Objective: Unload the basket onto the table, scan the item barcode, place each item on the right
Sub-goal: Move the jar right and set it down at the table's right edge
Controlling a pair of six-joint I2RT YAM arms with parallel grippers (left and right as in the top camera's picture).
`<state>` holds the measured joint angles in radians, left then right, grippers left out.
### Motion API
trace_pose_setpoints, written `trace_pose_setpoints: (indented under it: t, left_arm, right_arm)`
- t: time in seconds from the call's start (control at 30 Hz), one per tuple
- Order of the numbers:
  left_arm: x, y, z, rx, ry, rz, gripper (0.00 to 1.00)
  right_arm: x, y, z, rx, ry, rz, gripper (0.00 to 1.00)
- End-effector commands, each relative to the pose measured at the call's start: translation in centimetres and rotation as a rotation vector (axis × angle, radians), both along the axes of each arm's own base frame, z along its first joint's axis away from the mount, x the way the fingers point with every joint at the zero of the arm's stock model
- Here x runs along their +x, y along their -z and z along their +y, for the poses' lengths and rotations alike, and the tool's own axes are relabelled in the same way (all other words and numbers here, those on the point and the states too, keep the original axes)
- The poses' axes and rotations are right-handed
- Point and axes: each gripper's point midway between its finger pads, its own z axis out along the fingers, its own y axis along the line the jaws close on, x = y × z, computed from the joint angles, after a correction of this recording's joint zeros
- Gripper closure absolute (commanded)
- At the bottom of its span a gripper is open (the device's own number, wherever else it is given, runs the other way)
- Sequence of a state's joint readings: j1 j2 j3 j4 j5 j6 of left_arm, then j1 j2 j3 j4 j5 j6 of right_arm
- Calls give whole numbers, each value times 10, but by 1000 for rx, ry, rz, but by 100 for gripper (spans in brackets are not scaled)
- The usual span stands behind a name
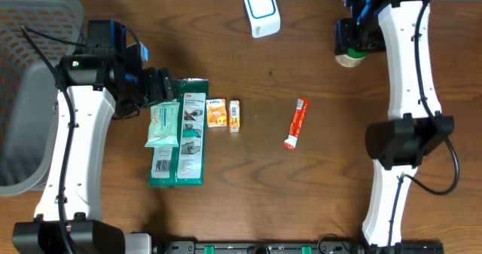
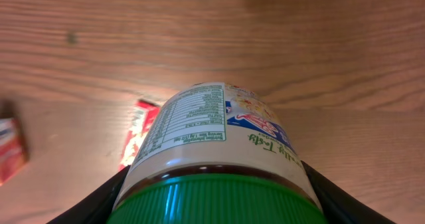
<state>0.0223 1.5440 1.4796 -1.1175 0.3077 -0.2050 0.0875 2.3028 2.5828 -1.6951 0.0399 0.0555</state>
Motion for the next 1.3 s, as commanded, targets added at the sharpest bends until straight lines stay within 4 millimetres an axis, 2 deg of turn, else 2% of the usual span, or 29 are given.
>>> trace_pose_setpoints:
  t: [0.0, 0.13, 0.33, 0.4, 0.67, 0.8, 0.93, 0.97, 1.0, 1.03, 1.1, 1.13, 1.17, 1.2, 1.27]
  left_arm:
    - [0, 2, 2, 17, 10, 3, 11]
    - [0, 2, 2, 17, 10, 3, 11]
    - [0, 2, 2, 17, 10, 3, 11]
    - [0, 2, 2, 17, 10, 3, 11]
    - [0, 2, 2, 17, 10, 3, 11]
    - [0, 2, 2, 17, 10, 3, 11]
    - [0, 2, 2, 17, 10, 3, 11]
    - [0, 2, 2, 17, 10, 3, 11]
    - [0, 3, 2, 17, 10, 4, 11]
    - [0, 2, 2, 17, 10, 3, 11]
    - [0, 2, 2, 17, 10, 3, 11]
    - [0, 2, 2, 17, 10, 3, 11]
    - [0, 2, 2, 17, 10, 3, 11]
    - [0, 2, 2, 17, 10, 3, 11]
    - [0, 3, 2, 17, 10, 4, 11]
  right_arm:
    - [9, 26, -30, -41, 52, 44, 99]
    - [6, 71, -76, -40, 150, 164, 99]
    - [-4, 119, -131, -24, 300, 275, 99]
    - [-12, 135, -156, -13, 359, 312, 99]
    - [-34, 141, -213, 13, 507, 327, 99]
    - [-48, 146, -232, 25, 567, 355, 99]
    - [-67, 159, -239, 41, 601, 419, 98]
    - [-74, 165, -239, 51, 612, 449, 94]
    - [-77, 167, -239, 53, 614, 460, 84]
    - [-81, 171, -239, 57, 616, 478, 64]
    - [-85, 174, -239, 61, 618, 495, 34]
    - [-86, 173, -238, 61, 618, 499, 22]
    - [-86, 173, -238, 62, 618, 499, 17]
    - [-85, 172, -238, 61, 618, 495, 2]
    - [-83, 169, -240, 59, 619, 479, 1]
